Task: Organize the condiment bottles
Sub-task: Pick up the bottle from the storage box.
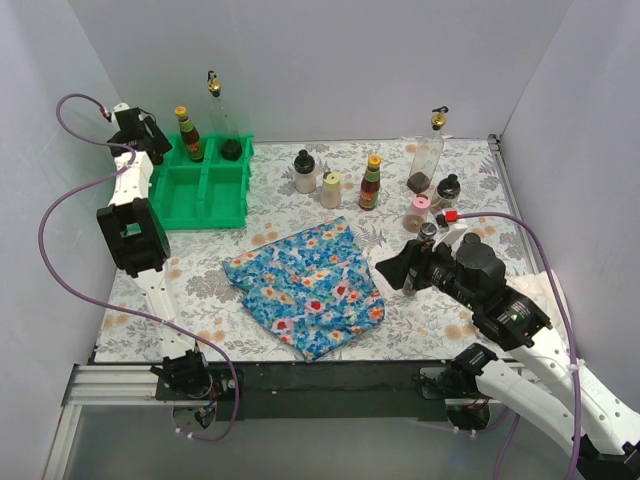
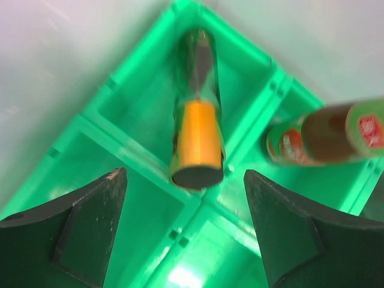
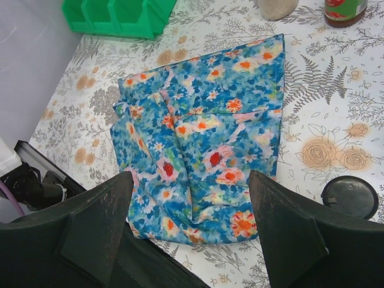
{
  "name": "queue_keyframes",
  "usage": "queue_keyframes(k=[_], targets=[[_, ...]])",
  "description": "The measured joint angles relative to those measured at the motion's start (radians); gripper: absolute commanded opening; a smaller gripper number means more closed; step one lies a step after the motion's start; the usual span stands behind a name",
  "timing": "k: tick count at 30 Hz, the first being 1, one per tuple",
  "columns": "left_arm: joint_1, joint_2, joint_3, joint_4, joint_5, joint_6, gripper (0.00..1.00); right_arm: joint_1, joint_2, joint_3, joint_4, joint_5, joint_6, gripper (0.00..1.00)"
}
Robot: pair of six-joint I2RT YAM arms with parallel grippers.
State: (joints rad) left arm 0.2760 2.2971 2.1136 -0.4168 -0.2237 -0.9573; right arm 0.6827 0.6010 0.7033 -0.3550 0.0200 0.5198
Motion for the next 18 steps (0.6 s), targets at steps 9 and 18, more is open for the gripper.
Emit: queue_keyframes(k=[9,18], targets=[[0.000,0.002,-0.040,-0.016,0.056,0.008,0.75,0.000,0.001,0.000,0.000,0.000,0.000,0.87],[0.000,0.046,-0.006,-0.016,0.076,0.019,0.70,0.000,0.000,-0.013,0.003,0.003,0.000,0.87]])
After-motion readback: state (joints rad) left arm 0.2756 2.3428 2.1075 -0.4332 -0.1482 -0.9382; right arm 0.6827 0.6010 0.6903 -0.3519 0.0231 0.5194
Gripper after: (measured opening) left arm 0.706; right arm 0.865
